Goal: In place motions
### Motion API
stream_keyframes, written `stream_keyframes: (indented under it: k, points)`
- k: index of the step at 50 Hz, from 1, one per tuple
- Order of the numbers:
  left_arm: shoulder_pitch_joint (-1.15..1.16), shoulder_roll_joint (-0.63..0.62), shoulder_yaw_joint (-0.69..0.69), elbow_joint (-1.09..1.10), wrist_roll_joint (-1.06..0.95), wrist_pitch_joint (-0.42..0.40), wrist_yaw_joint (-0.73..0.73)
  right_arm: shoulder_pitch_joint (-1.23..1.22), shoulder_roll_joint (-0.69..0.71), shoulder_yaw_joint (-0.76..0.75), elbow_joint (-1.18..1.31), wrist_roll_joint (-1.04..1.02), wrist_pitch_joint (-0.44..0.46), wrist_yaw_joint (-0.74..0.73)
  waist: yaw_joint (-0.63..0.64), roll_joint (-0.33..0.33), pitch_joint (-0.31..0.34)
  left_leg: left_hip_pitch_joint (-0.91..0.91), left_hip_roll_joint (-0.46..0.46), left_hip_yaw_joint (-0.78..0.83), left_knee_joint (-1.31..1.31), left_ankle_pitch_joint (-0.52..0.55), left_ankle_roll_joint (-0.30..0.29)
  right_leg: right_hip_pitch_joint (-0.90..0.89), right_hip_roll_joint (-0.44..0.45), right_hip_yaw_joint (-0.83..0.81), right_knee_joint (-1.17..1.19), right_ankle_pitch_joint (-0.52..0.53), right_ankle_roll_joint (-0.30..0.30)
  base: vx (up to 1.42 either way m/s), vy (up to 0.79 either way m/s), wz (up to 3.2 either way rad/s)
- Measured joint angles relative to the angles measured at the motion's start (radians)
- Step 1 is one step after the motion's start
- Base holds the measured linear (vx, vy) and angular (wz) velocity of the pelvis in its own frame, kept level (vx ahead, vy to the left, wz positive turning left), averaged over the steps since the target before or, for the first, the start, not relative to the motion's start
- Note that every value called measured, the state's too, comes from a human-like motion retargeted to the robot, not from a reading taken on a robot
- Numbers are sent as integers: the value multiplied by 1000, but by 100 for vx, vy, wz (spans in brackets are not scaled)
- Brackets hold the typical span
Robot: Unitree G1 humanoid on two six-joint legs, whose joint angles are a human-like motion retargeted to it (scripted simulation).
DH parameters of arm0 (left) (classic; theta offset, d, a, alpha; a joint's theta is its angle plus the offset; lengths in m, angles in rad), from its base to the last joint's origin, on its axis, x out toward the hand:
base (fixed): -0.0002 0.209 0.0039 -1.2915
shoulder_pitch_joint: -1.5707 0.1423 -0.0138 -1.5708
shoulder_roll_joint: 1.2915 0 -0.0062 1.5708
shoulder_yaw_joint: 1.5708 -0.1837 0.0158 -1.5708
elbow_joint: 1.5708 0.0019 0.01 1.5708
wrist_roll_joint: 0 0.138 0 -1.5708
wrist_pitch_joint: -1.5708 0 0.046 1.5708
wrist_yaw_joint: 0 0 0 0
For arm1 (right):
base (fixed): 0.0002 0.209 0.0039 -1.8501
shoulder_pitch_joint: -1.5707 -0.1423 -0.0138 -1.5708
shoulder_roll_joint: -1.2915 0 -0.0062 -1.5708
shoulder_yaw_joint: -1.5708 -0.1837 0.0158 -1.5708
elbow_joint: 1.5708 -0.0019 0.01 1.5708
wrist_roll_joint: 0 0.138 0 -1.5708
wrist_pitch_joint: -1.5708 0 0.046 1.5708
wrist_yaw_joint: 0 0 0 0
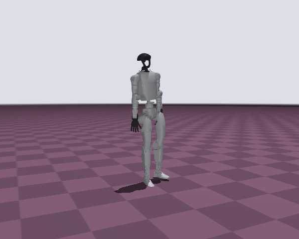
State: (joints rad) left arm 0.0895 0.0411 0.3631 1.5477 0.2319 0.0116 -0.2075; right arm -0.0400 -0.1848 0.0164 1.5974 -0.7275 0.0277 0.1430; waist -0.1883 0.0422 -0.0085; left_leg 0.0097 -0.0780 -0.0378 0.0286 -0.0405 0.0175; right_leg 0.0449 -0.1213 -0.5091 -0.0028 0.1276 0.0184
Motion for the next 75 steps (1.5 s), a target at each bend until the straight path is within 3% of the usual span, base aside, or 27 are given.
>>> stream_keyframes:
  k: [75]
  points:
    - [3, -2, -6, 0, 9, 0, 10, 0, 4, 6, 2, -16, 0, 3, 7, 2, -9, 6, 13, 22, 1, -9, 2, -2, 18, 14, -1, -8, -5, 0, 0, 0]
